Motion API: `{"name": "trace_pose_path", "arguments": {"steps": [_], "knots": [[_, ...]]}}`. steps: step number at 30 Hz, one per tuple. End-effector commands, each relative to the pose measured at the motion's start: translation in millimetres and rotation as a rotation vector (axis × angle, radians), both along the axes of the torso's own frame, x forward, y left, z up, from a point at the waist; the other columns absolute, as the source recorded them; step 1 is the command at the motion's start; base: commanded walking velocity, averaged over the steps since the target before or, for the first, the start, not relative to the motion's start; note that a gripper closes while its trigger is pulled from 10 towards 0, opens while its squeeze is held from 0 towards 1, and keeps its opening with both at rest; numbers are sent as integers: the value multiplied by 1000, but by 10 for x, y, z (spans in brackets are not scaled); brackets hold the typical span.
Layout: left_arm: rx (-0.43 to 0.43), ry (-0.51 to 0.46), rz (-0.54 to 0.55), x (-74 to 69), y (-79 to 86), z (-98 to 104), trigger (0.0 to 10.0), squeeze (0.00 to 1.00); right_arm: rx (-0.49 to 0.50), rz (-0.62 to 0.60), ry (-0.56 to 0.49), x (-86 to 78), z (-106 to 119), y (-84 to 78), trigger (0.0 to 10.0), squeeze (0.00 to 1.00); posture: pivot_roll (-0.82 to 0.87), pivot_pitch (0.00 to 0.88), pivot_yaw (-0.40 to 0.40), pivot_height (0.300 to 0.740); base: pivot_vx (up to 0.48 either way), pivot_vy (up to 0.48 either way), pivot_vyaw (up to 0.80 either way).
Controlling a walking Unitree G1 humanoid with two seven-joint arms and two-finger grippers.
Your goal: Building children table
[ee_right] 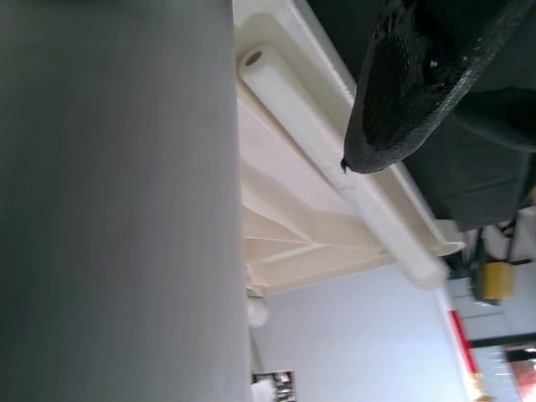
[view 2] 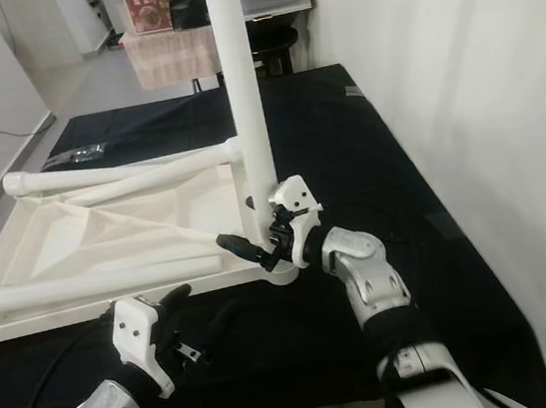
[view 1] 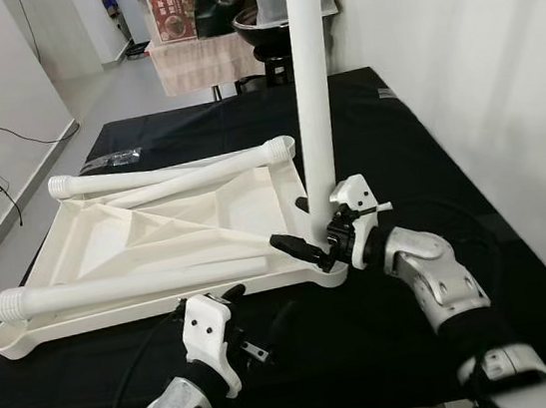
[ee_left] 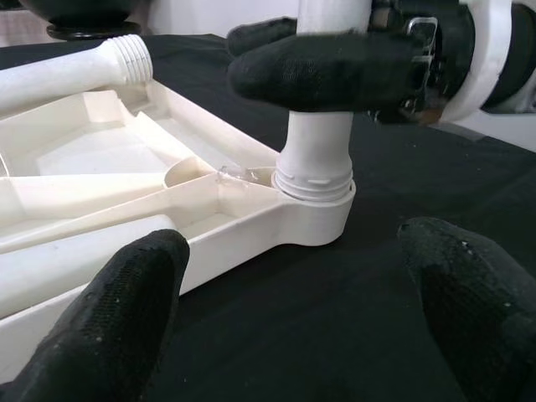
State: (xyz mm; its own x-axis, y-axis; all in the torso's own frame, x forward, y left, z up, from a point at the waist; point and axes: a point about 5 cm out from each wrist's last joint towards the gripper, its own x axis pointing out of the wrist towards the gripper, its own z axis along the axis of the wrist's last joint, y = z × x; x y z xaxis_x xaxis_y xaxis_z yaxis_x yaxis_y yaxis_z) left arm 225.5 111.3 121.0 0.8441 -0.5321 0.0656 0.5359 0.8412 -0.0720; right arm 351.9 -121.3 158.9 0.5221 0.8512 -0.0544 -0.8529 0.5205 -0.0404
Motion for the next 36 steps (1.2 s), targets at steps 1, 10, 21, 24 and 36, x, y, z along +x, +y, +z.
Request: {"name": "trace_pose_path", "arguments": {"steps": [1,10,21,24,36], "knots": [[15,15,10,0,30,-17,10000,0,16,81,-2,42,62,85,10000,0,41,0,43,740,0,0,0],[22,4,-5,36,-18,4,10000,0,20,100,25,176,178,88,0,0,46,0,33,740,0,0,0],[12,-1,-1,66,-51,20,10000,0,-53,108,79,123,-70,-184,0,0,29,3,19,740,0,0,0],[11,-1,-1,67,-52,20,10000,0,-56,108,79,123,-78,-191,0,0,29,3,19,740,0,0,0],[4,12,-8,128,-44,58,10000,0,-195,-578,47,-169,-405,-59,0,0,-27,30,24,740,0,0,0]]}}
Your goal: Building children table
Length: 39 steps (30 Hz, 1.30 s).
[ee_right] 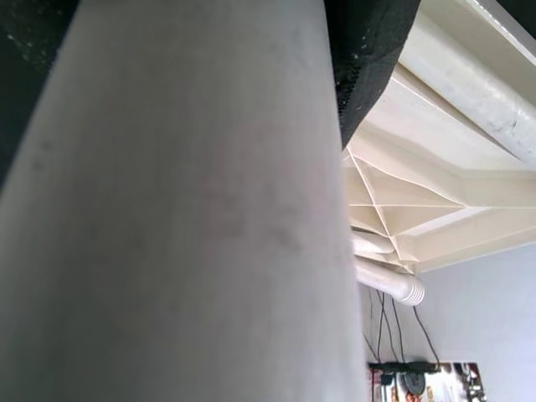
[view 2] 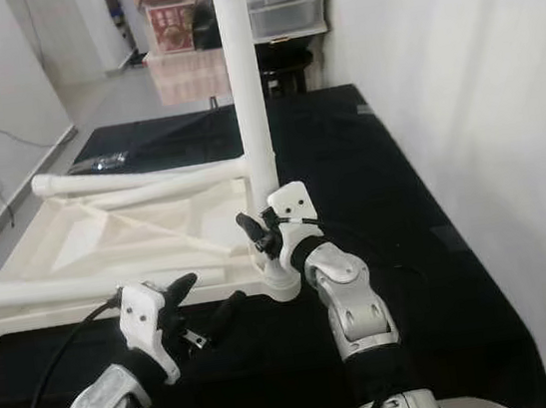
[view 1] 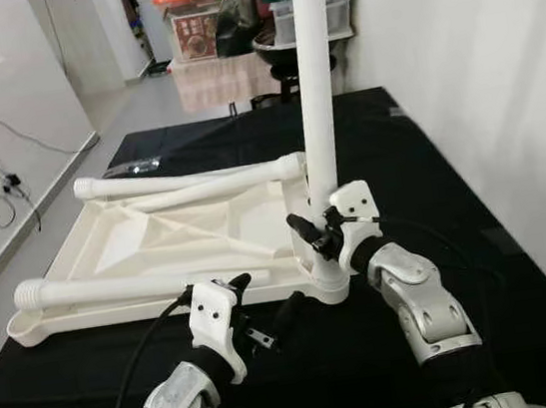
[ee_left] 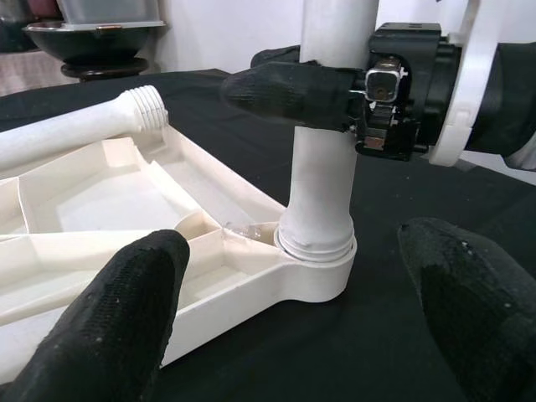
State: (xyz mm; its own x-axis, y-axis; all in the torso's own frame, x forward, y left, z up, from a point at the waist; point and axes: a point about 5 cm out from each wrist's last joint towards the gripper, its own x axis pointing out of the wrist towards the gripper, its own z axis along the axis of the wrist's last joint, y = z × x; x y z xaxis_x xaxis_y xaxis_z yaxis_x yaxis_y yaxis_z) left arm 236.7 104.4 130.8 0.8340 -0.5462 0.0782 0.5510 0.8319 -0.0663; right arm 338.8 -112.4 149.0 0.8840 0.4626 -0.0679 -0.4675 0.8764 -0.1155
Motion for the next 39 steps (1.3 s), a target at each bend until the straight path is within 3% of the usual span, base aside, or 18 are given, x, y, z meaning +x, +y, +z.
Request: {"name": "trace_pose_path", "arguments": {"steps": [1,5,6,8,9,12,14,16,18,20,21,22,24,29,30,32,33,39], "knots": [[9,30,15,17,27,-55,10000,0,-95,-64,128,-2,-336,-181,0,0,-35,29,29,740,0,0,0],[11,31,29,15,36,-65,10000,0,-83,-90,132,23,-350,-215,0,0,-38,31,34,740,0,0,0],[14,38,32,14,44,-82,10000,0,-104,-73,120,23,-339,-217,10000,694,-44,24,41,740,0,0,0],[15,42,34,14,49,-93,10000,0,-121,-60,111,20,-329,-218,10000,694,-44,23,42,740,0,0,0],[14,49,28,17,47,-106,10000,0,-115,-20,114,48,-313,-207,10000,1000,-43,18,45,740,0,0,0],[11,61,16,27,31,-123,10000,0,-35,60,92,65,-126,-112,10000,1000,-41,8,46,740,0,0,0],[10,62,14,31,22,-126,10000,0,41,217,56,86,1,-38,10000,1000,-38,6,45,740,0,0,0],[10,62,14,31,22,-126,10000,0,41,217,56,86,1,-38,10000,1000,-38,6,45,740,0,0,0],[8,63,13,36,12,-130,10000,0,76,347,53,119,65,-25,10000,1000,-31,0,40,740,0,0,0],[8,63,13,36,12,-130,10000,0,76,347,53,119,65,-25,10000,1000,-31,0,40,740,0,0,0],[6,63,14,39,8,-132,10000,0,63,432,52,141,91,-11,10000,0,-31,0,40,740,0,0,0],[4,63,14,43,3,-134,10000,0,50,542,62,162,114,11,10000,0,-27,0,34,740,0,0,0],[4,63,14,43,3,-134,10000,0,50,542,62,162,114,11,10000,0,-27,0,34,740,0,0,0],[1,61,17,53,-10,-140,10000,0,39,717,109,243,179,95,10000,0,-8,0,25,740,0,0,0],[0,60,19,54,-12,-137,10000,0,55,734,135,260,188,116,1137,0,-5,0,22,740,0,0,0],[-1,59,19,54,-13,-135,10000,0,69,747,151,268,193,125,1137,0,-4,0,22,740,0,0,0],[-2,59,20,54,-14,-133,10000,0,48,759,168,266,167,122,0,0,-2,0,22,740,0,0,0],[-8,60,21,42,-16,-127,10000,0,22,724,187,279,95,37,0,0,-3,0,22,740,0,0,0]]}}
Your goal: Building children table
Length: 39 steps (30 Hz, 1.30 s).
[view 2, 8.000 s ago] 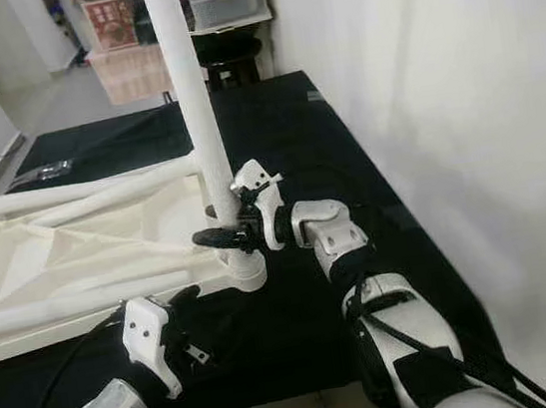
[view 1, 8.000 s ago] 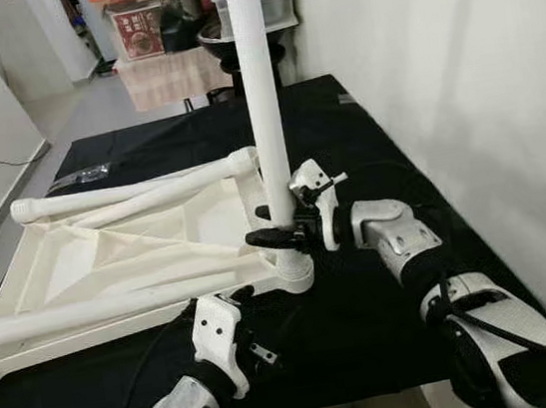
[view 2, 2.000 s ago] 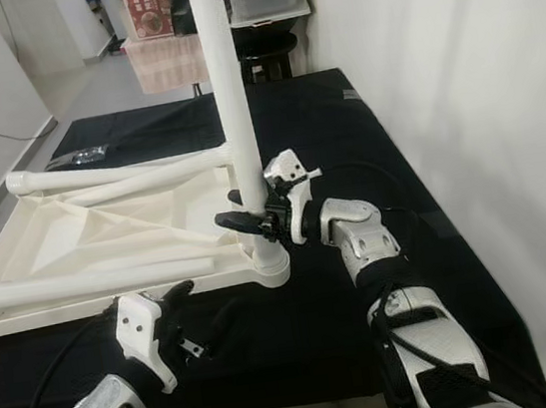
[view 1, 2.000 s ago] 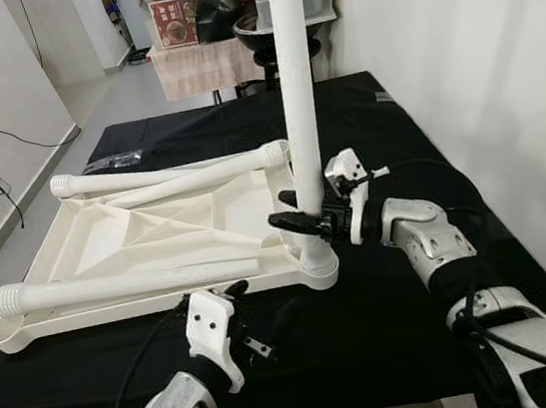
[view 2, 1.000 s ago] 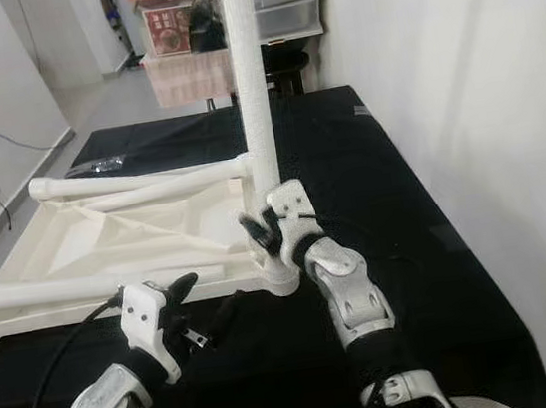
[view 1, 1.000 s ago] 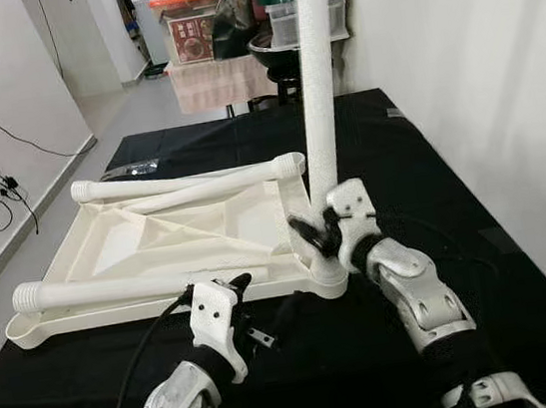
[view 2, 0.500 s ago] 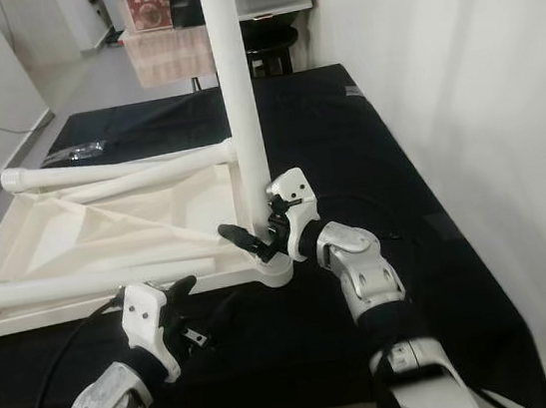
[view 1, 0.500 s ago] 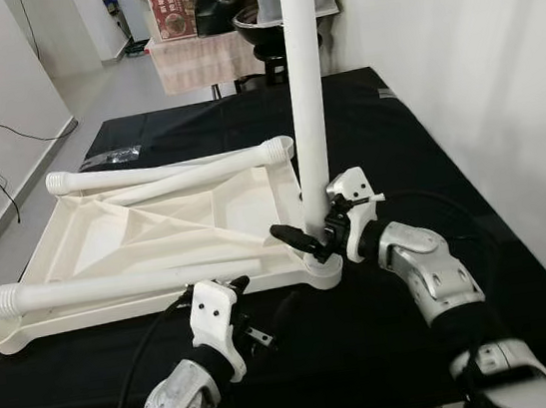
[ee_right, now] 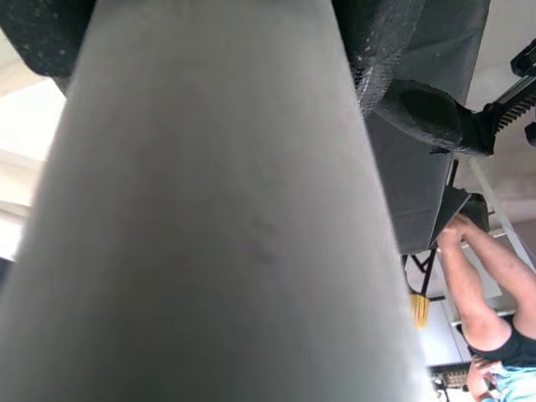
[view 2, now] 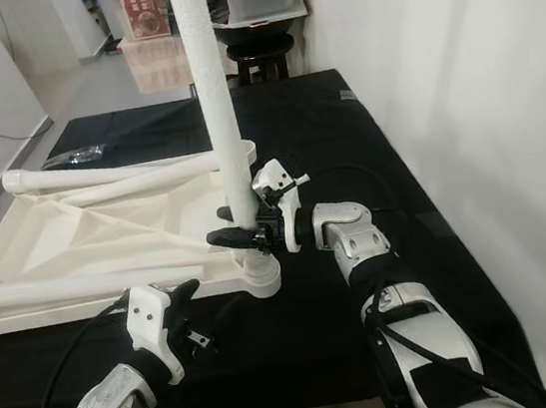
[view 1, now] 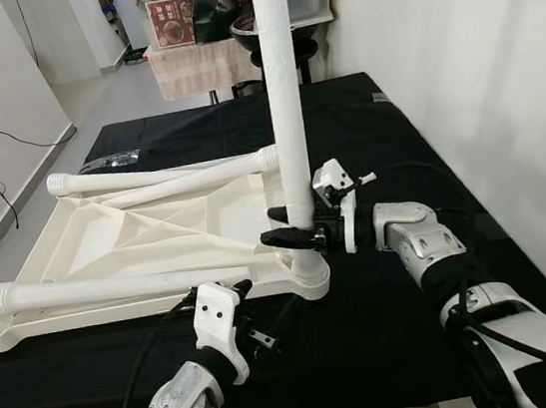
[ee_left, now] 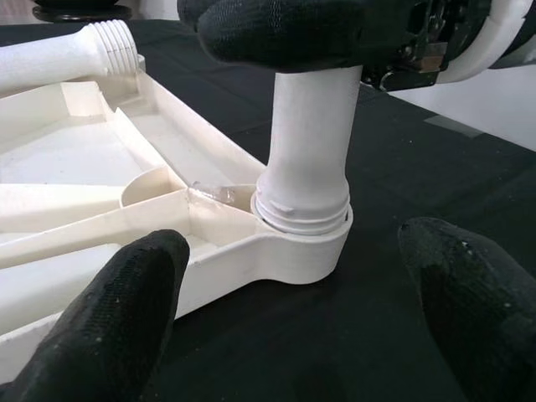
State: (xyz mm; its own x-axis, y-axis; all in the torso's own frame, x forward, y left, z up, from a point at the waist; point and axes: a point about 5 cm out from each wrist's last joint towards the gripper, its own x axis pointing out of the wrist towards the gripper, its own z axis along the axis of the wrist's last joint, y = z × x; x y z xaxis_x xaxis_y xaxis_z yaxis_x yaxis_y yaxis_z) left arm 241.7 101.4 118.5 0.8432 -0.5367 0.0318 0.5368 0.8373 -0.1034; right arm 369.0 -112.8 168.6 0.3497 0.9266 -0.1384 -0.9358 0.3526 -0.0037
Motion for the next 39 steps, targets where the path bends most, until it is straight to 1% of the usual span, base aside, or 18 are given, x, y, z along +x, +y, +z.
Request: {"name": "trace_pose_path", "arguments": {"steps": [1,5,8,9,10,12,13,14,15,16,17,20,26,27,31,32,37,39], "knots": [[-4,2,11,-15,15,-1,10000,0,-9,-4,51,-21,-111,3,0,0,-6,5,24,740,0,0,0],[-8,3,12,-25,17,4,10000,0,-9,-27,39,-31,-128,-67,0,0,-9,16,25,740,0,0,0],[-18,6,14,-66,37,20,10000,0,-3,-126,43,-118,-237,-261,0,0,-15,47,19,740,0,0,0],[-18,6,14,-66,37,20,10000,0,-3,-126,43,-118,-237,-261,0,0,-15,47,19,740,0,0,0],[-17,9,12,-79,46,20,10000,0,-32,-385,53,-106,-357,-264,0,0,-15,53,15,740,0,0,0],[-17,9,12,-79,46,20,10000,0,-32,-385,53,-106,-357,-264,0,0,-15,53,15,740,0,0,0],[-23,11,15,-88,60,32,10000,0,-93,-592,125,-359,-625,-176,0,0,-26,72,26,740,0,0,0],[-23,11,15,-88,60,32,10000,0,-93,-592,125,-359,-625,-176,0,0,-26,72,26,740,0,0,0],[-21,19,7,-93,62,16,10000,0,-106,-741,101,-412,-624,-222,0,0,-45,57,33,740,0,0,0],[-21,19,7,-93,62,16,10000,0,-106,-741,101,-412,-624,-222,0,0,-45,57,33,740,0,0,0],[-19,20,5,-90,70,21,10000,0,-122,-818,81,-434,-628,-254,0,0,-6,59,16,740,0,0,0],[-17,20,7,-81,83,21,10000,0,-142,-774,-6,-404,-597,-208,0,0,-31,59,33,740,0,0,0],[-22,19,24,-67,103,22,10000,0,-146,-780,-7,-417,-581,-192,0,0,-33,50,39,740,0,0,0],[-20,22,15,-54,101,21,10000,0,-172,-786,3,-433,-556,-169,10000,0,-36,47,39,740,0,0,0],[-20,24,11,-49,97,21,10000,0,-171,-791,8,-440,-533,-156,10000,0,-37,44,39,740,0,0,0],[-20,24,9,-47,91,21,10000,0,-158,-780,11,-440,-500,-142,10000,1000,-33,42,39,740,0,0,0],[-21,24,9,-45,87,22,10000,0,-123,-737,20,-433,-464,-110,10000,1000,-31,43,38,740,0,0,0],[-25,24,10,-40,75,23,10000,0,-19,-558,7,-351,-316,-11,10000,1000,-26,39,32,740,0,0,0]]}}
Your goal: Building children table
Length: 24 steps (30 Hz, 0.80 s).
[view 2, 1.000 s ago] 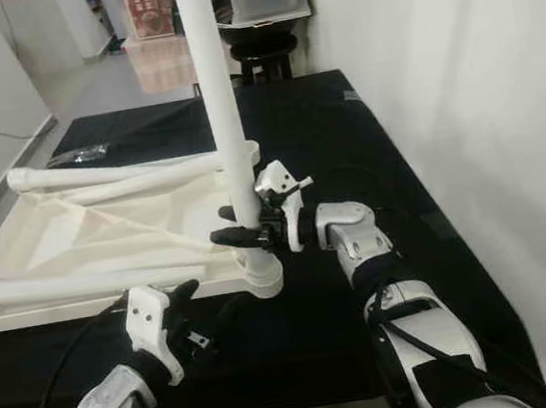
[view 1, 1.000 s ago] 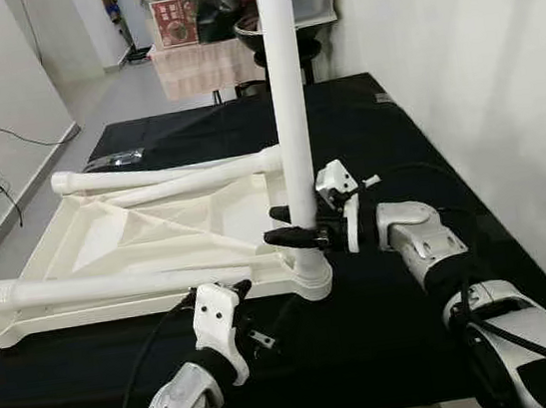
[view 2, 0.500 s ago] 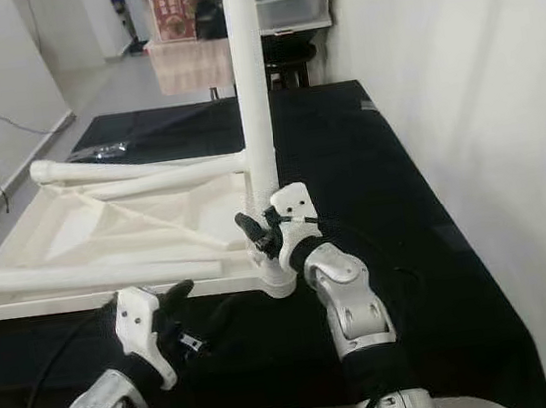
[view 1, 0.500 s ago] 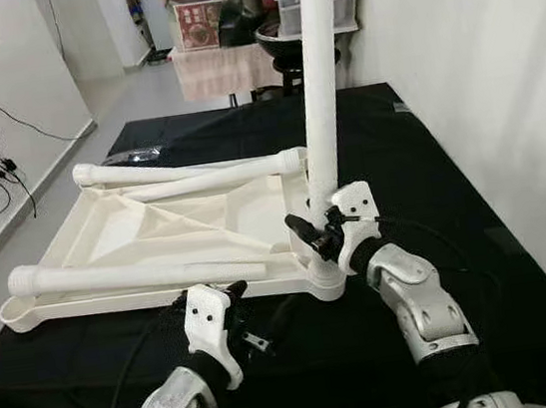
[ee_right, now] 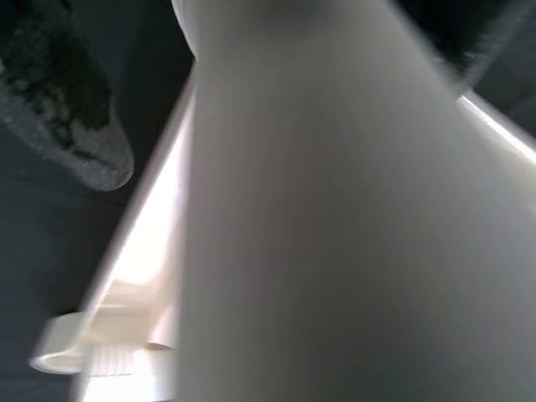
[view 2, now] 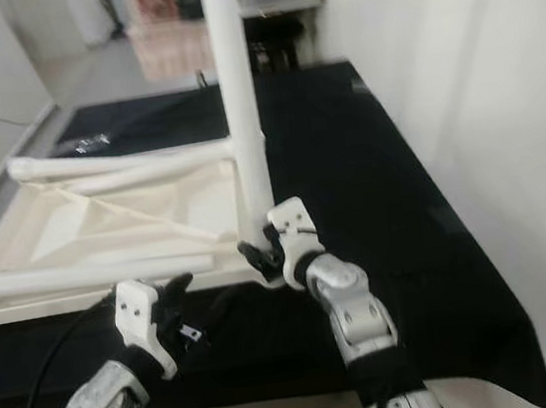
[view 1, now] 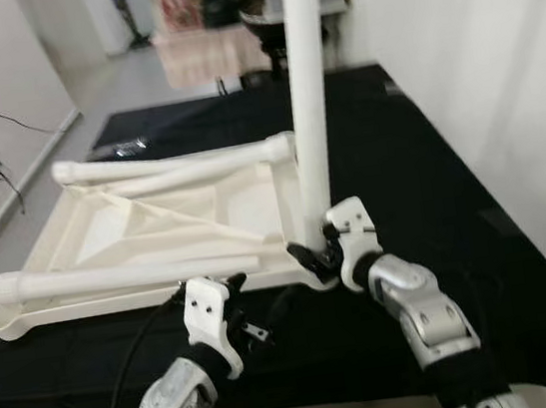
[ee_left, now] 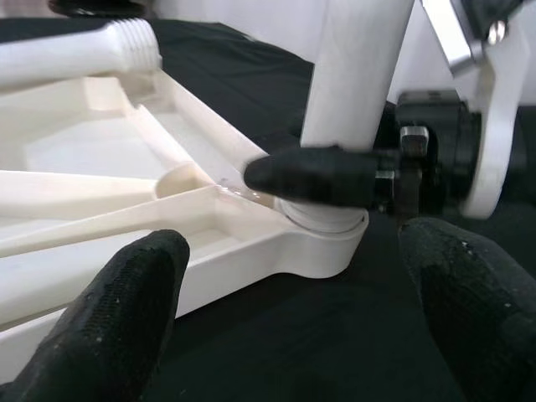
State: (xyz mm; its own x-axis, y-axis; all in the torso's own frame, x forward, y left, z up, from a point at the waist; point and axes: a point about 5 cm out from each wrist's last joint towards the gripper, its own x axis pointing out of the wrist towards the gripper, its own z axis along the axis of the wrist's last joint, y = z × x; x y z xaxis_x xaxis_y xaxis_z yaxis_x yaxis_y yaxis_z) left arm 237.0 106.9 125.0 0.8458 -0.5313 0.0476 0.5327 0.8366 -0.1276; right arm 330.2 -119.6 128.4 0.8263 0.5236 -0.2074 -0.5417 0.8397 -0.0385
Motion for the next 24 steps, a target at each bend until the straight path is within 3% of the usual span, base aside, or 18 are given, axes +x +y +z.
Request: {"name": "trace_pose_path", "arguments": {"steps": [1,3,4,5,7,10,17,18,19,24], "knots": [[4,24,5,7,20,-42,10000,0,54,80,-25,37,86,57,10000,1000,-26,39,32,740,0,0,0],[3,24,5,9,16,-42,10000,0,85,149,-44,68,152,86,10000,1000,-26,39,32,740,0,0,0],[2,24,6,11,13,-41,10000,0,123,248,-48,85,215,110,10000,961,-27,36,32,740,0,0,0],[1,24,6,12,9,-43,10000,0,142,361,-57,94,264,112,10000,0,-25,34,32,740,0,0,0],[-1,25,4,14,5,-46,10000,0,130,499,-68,174,348,75,10000,0,-18,30,30,740,0,0,0],[0,27,3,17,4,-51,10000,0,130,569,-69,256,455,65,10000,0,-12,24,29,740,0,0,0],[3,30,3,20,6,-64,10000,0,139,703,-30,269,504,108,10000,0,-2,14,30,740,0,0,0],[5,31,4,21,5,-68,10000,0,137,731,-9,276,488,120,1490,0,1,11,31,740,0,0,0],[6,31,4,22,5,-71,10000,0,141,755,4,285,477,122,0,0,1,11,31,740,0,0,0],[7,32,4,19,-1,-77,10000,0,147,752,33,307,415,108,0,0,6,7,31,740,0,0,0]]}}
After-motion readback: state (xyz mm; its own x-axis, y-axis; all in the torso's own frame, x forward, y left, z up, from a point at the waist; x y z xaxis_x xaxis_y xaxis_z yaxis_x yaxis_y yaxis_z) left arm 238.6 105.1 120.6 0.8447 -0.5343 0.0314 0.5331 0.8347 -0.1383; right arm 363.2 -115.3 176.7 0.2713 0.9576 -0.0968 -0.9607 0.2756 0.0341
